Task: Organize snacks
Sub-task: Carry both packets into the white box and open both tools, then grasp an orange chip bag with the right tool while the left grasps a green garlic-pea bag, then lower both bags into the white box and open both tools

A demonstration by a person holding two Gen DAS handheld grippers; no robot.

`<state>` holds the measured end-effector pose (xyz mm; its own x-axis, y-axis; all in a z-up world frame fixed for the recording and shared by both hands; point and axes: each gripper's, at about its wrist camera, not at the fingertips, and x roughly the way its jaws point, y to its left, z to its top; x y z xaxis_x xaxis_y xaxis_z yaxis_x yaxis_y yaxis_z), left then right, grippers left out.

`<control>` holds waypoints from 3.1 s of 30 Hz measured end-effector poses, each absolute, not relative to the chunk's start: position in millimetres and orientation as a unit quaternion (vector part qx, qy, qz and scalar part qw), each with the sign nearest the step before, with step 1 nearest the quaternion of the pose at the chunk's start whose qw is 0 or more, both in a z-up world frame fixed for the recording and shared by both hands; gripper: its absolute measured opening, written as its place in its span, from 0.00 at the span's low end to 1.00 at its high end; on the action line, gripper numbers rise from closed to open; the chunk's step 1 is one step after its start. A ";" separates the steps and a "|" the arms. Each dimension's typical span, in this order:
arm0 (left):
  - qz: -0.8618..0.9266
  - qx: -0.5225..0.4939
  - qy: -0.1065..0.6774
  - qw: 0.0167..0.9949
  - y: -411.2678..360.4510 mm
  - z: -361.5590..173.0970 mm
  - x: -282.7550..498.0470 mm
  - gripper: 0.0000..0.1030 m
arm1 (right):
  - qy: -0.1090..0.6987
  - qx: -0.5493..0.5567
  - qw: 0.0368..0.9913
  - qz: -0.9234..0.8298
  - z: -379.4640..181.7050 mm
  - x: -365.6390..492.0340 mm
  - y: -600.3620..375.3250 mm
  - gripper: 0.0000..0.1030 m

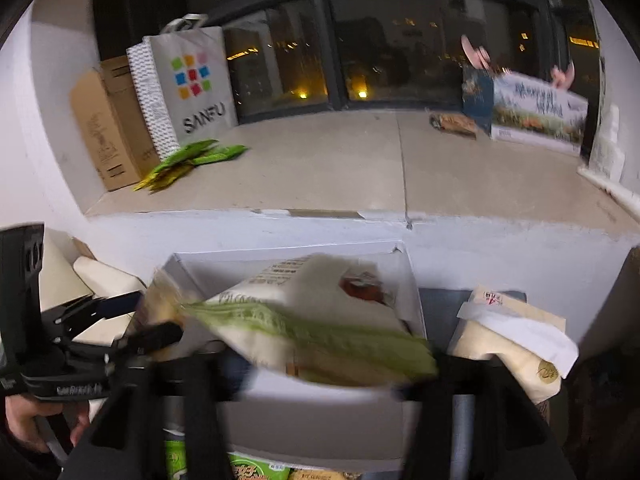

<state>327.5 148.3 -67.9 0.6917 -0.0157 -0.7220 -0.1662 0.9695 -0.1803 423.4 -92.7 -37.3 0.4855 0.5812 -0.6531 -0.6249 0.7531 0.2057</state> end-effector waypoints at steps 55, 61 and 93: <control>-0.063 -0.121 0.293 0.946 40.9 -68.7 23.5 1.00 | 0.474 0.291 0.759 0.337 -188.1 298.9 -323.2 1.00; -0.046 -0.126 0.312 0.941 50.8 -86.4 21.5 1.00 | 0.465 0.288 0.754 0.364 -187.0 308.2 -302.6 0.38; -0.071 0.012 0.423 0.903 65.5 -163.7 70.3 0.49 | 0.311 0.155 0.854 0.387 -56.7 218.9 -322.3 0.33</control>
<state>70.3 65.5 -163.7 0.6321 -0.1184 -0.7658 0.1386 0.9896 -0.0386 218.9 -322.3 -56.7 0.5063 0.7582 -0.4109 -0.5649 0.6516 0.5063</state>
